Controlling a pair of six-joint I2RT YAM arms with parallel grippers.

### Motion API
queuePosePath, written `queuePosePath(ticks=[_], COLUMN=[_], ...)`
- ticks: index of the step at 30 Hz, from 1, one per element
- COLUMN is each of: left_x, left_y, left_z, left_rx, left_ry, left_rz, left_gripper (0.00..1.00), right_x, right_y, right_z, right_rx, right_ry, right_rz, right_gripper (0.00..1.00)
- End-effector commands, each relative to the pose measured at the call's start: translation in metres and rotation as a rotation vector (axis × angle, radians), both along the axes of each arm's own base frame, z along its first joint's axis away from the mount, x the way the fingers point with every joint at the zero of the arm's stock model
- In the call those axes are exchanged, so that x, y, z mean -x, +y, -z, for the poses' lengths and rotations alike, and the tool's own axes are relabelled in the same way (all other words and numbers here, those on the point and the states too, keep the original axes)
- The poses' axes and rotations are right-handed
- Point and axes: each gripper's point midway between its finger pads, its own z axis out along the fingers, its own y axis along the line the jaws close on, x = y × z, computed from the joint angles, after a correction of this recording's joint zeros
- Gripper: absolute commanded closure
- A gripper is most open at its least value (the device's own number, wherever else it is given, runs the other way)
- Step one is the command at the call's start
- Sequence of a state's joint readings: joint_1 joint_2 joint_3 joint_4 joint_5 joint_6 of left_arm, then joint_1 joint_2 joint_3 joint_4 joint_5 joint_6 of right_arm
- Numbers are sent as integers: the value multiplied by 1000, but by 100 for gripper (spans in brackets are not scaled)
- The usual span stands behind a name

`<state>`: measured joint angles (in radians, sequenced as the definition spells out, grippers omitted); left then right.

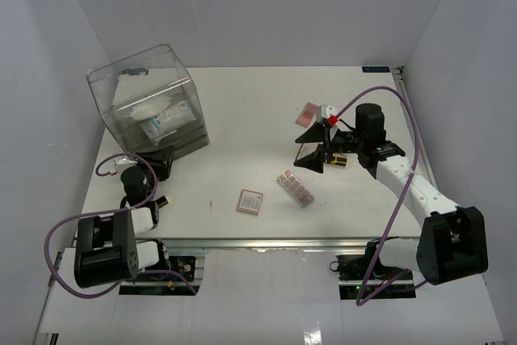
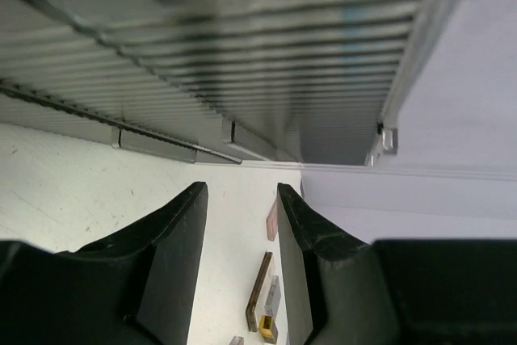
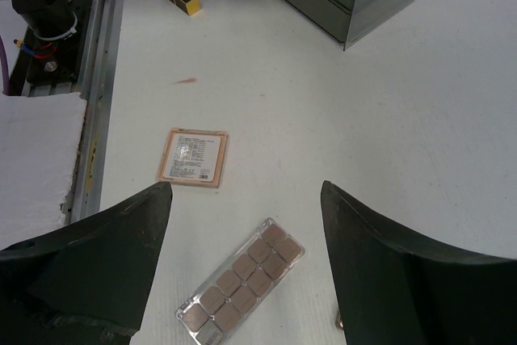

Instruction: Organize the makeup

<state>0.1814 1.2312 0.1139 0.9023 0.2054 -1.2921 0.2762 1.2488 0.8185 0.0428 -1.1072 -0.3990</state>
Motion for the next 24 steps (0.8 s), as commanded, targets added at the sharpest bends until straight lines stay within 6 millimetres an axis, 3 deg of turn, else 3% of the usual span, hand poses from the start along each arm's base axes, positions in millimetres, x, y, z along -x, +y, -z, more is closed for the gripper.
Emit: queuePosePath(ticks=[1, 10, 18, 24], left_x=[-17, -32, -32, -27], left_y=[5, 11, 11, 7], left_z=[-19, -14, -6, -3], left_rx=[-39, -42, -17, -9], left_ry=[-62, -41, -36, -45], left_rz=[-3, -20, -16, 13], left_gripper=[50, 54, 81, 91], right_x=[2, 1, 1, 0], right_y=[0, 0, -1, -2], right_z=[-10, -7, -6, -7], right_rx=[-27, -25, -25, -27], right_ry=[-40, -27, -26, -31], right_rz=[-23, -23, -22, -19], right_gripper=[20, 19, 19, 19])
